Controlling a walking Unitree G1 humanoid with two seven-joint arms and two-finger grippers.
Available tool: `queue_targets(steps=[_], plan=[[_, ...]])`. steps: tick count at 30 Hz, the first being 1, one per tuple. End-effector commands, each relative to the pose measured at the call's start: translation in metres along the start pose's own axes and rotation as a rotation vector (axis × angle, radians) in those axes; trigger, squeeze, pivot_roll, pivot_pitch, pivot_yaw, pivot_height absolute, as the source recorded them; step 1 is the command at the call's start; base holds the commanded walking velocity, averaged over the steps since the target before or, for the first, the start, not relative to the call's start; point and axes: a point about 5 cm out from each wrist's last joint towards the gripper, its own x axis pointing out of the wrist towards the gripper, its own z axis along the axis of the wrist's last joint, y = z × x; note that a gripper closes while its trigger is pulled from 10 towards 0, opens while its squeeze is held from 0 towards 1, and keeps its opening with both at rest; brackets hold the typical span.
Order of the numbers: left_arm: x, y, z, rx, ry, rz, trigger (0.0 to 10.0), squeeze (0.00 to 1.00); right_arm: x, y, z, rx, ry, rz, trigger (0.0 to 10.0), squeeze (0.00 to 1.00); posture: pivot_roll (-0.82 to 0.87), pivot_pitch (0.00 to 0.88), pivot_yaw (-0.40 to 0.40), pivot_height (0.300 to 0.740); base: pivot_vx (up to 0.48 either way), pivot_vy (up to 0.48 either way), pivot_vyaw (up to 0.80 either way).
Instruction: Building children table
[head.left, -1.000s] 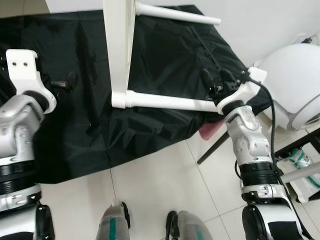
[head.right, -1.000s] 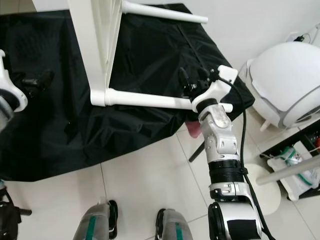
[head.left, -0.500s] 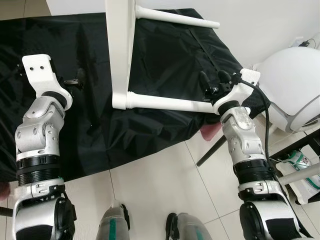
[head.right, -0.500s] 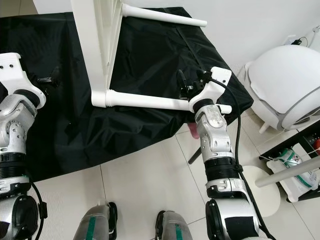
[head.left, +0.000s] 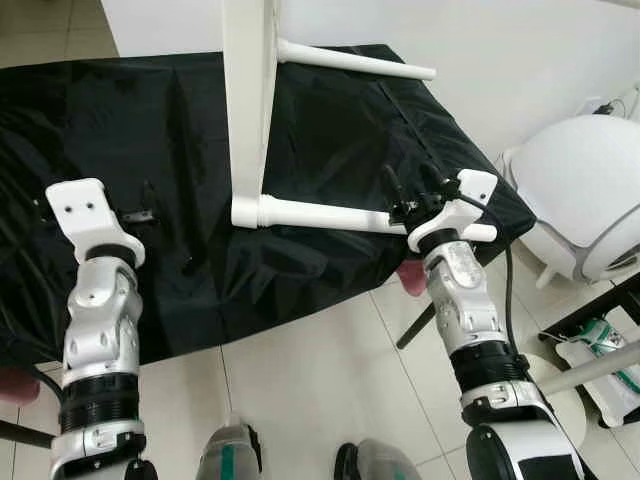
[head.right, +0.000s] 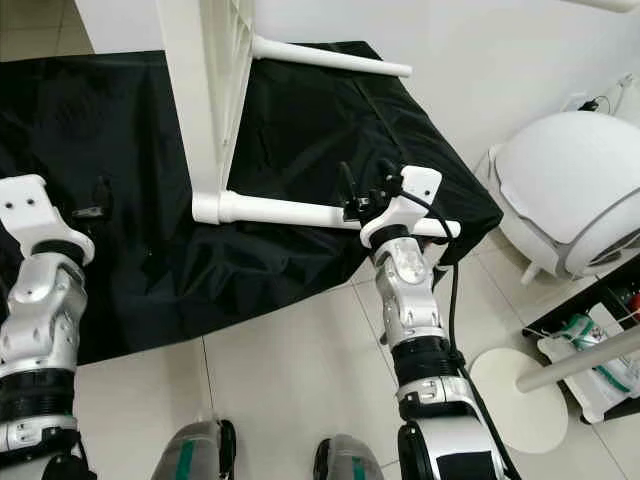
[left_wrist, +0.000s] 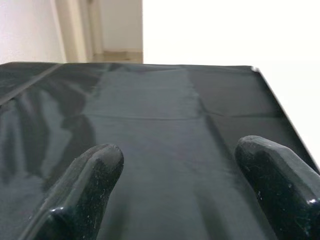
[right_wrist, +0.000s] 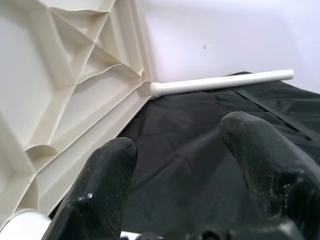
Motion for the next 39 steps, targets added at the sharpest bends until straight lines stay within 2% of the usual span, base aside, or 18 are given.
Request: queue_targets(steps=[1,3,6,13,28,39], plan=[[-0.004,-0.010,0.001,0.021,-0.027,-0.053,10.0,0.00,-0.004,-0.001,-0.005,-0.005,0.009,-0.009,10.0,0.00,0.06,0.000,-0.015,0.740,0.000,0.000,0.00],[-0.006,-0.013,0.001,0.024,-0.036,-0.060,10.0,0.00,-0.005,-0.001,-0.006,-0.002,0.007,-0.013,10.0,0.00,0.06,0.000,-0.015,0.740,0.000,0.000,0.00],[-0.013,-0.023,-0.002,0.020,-0.061,-0.087,10.0,0.00,-0.009,0.009,-0.010,0.001,0.005,0.006,10.0,0.00,0.05,0.000,-0.012,0.740,0.000,0.000,0.00],[-0.018,-0.028,-0.005,0.027,-0.076,-0.084,10.0,0.00,-0.023,0.020,-0.019,-0.042,0.014,0.032,10.0,0.00,0.02,0.000,0.016,0.740,0.000,0.000,0.00],[-0.007,-0.035,-0.005,0.050,-0.106,-0.107,10.0,0.00,-0.019,0.005,-0.015,-0.076,-0.010,-0.034,10.0,0.00,0.00,0.000,0.015,0.740,0.000,0.000,0.00],[-0.003,-0.051,-0.001,0.024,-0.135,-0.159,10.0,0.00,-0.012,-0.002,-0.015,-0.104,-0.006,-0.063,10.0,0.00,0.00,0.000,0.001,0.740,0.000,0.000,0.00]])
